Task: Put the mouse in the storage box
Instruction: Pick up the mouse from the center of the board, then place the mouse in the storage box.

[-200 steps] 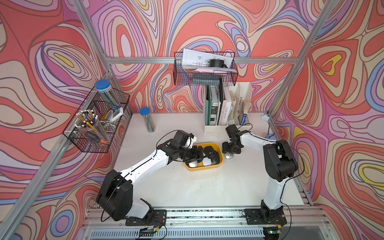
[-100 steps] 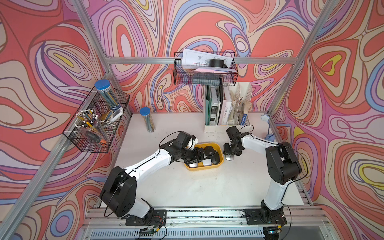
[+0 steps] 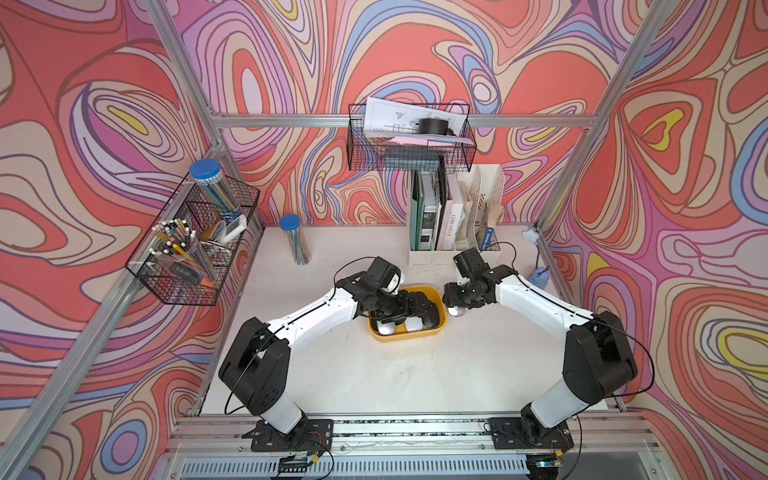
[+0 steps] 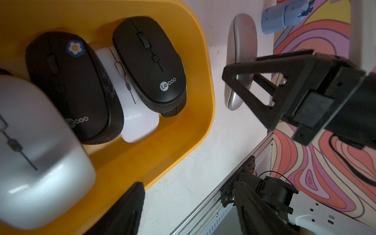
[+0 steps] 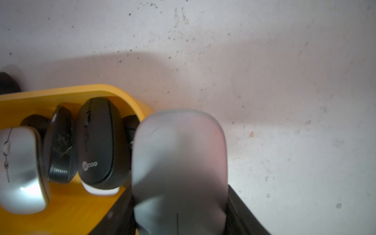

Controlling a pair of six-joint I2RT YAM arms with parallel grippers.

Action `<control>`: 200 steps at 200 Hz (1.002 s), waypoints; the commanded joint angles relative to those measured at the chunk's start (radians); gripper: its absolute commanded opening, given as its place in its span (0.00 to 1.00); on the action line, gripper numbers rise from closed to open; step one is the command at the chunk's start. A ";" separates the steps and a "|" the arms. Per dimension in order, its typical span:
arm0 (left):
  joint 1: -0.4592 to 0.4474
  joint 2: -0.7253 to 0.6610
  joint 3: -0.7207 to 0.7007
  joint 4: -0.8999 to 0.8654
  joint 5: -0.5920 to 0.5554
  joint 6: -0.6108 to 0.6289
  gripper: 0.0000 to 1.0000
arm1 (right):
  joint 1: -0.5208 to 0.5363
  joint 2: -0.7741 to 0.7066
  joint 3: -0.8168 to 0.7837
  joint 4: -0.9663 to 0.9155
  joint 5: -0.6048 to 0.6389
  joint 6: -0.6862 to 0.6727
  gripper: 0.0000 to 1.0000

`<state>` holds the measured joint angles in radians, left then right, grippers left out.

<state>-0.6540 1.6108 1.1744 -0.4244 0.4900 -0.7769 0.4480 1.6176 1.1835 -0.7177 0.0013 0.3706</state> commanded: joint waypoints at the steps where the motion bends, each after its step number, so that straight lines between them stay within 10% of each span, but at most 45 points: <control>1: -0.002 0.012 0.020 -0.030 -0.031 0.008 0.76 | 0.057 -0.014 0.039 -0.023 0.017 0.030 0.59; 200: 0.224 -0.272 -0.235 -0.047 -0.051 -0.041 0.78 | 0.308 0.253 0.251 0.047 0.018 0.082 0.60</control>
<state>-0.4320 1.3434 0.9691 -0.4835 0.4065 -0.8078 0.7475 1.8362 1.4117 -0.6868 0.0032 0.4435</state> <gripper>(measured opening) 0.783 0.604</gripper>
